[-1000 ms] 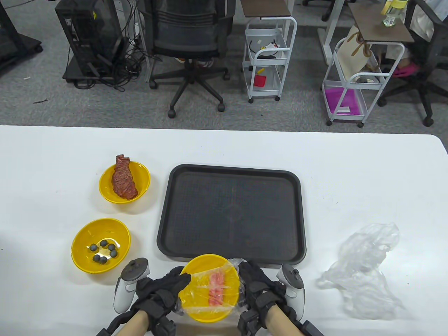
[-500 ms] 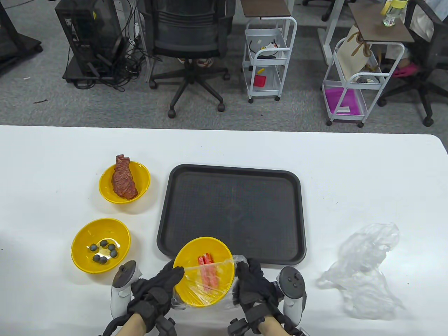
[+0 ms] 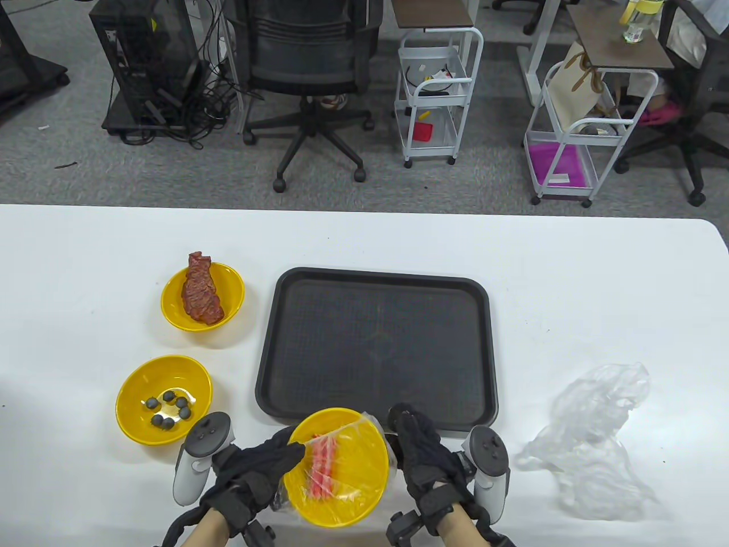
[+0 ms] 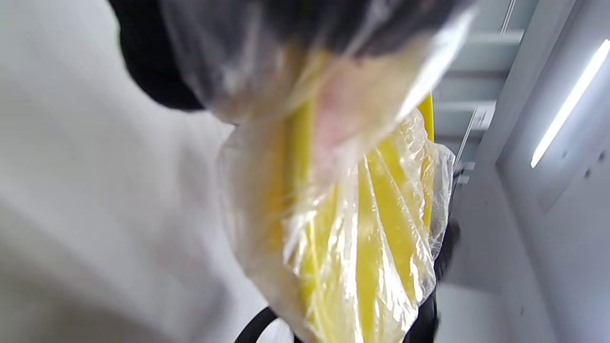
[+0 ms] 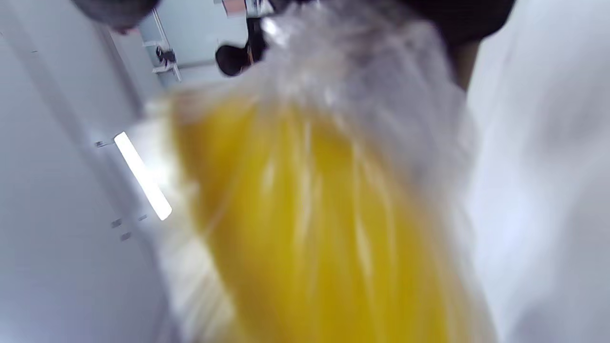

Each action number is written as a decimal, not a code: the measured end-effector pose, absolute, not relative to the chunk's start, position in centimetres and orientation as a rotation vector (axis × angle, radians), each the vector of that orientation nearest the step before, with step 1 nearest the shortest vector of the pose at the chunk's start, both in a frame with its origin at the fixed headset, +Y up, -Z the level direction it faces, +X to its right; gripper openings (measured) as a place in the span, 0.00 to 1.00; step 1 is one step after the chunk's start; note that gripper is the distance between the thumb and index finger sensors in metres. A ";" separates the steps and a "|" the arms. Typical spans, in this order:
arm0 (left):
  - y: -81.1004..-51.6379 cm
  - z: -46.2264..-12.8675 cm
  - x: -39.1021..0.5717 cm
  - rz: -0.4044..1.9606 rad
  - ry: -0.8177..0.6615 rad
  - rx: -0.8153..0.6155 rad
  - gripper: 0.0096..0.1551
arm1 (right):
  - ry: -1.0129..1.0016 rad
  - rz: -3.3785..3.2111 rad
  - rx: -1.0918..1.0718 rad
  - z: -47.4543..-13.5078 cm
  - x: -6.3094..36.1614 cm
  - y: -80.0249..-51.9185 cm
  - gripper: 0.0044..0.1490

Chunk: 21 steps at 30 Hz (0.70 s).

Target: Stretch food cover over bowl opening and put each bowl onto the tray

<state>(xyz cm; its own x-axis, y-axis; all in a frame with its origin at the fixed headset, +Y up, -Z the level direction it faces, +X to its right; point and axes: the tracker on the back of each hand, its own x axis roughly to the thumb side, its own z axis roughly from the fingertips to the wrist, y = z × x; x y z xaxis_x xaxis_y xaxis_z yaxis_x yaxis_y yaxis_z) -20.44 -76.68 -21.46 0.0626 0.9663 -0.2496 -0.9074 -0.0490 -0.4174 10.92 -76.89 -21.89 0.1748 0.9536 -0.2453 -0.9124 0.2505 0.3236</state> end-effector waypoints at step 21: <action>-75.3 -22.4 -20.6 1.568 -0.433 -0.436 0.22 | 0.518 1.291 0.234 -21.1 9.9 -76.1 0.44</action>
<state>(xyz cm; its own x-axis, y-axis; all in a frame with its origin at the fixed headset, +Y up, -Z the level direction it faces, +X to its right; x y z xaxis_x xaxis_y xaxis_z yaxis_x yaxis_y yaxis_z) -20.61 -75.33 -22.37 -0.0385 0.9992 -0.0125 -0.8511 -0.0394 -0.5236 9.86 -76.08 -21.14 0.1828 0.9546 -0.2352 -0.8522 0.2732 0.4463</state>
